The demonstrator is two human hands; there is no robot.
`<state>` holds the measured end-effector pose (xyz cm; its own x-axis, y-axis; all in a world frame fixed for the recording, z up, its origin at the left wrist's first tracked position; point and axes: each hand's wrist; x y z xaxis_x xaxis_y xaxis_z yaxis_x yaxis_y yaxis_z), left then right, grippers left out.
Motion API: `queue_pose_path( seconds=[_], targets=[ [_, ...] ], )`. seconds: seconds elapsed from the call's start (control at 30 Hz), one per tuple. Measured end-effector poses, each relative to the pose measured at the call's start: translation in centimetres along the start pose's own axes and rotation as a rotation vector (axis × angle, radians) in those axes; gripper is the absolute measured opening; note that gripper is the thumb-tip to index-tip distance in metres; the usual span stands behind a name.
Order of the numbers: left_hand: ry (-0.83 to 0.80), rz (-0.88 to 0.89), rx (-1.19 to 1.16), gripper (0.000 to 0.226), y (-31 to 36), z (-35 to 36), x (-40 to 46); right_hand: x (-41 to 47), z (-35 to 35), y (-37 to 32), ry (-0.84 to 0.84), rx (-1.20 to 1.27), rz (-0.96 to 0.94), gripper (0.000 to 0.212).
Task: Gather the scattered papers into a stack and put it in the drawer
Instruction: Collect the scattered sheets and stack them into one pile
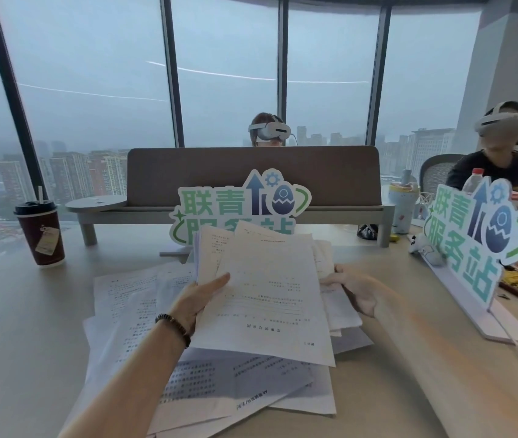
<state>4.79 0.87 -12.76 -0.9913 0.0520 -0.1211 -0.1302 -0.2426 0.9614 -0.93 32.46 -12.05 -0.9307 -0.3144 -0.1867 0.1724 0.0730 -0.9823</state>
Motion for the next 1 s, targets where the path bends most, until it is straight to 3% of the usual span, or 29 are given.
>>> queue_pose_path(
  seconds=[0.23, 0.43, 0.73, 0.9, 1.0],
  targets=[
    [0.034, -0.020, 0.021, 0.024, -0.2, -0.3, 0.4, 0.2, 1.1, 0.2, 0.150, -0.033, -0.003, 0.016],
    [0.099, -0.007, -0.032, 0.017, -0.3, -0.6, 0.9, -0.6, 0.9, -0.4, 0.075, 0.005, -0.031, 0.014],
    [0.078, 0.009, -0.029, 0.016, -0.3, -0.9, 1.0, -0.8, 0.8, -0.2, -0.062, -0.102, -0.022, 0.037],
    [0.042, 0.003, 0.002, 0.022, -0.4, -0.6, 1.0, 0.0, 2.2, -0.6, 0.053, -0.177, -0.117, 0.027],
    [0.041, 0.009, 0.015, 0.024, -0.4, -0.3, 0.9, 0.2, 2.9, -0.3, 0.127, -0.178, -0.156, 0.034]
  ],
)
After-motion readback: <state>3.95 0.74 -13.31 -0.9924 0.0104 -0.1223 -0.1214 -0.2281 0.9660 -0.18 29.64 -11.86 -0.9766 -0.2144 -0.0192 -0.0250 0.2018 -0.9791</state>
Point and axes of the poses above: each hand's wrist, its own x-axis towards the middle knuckle, its own z-axis out of the palm, y = z × x, and after that the axes turned 5 degrees about -y, right-handed
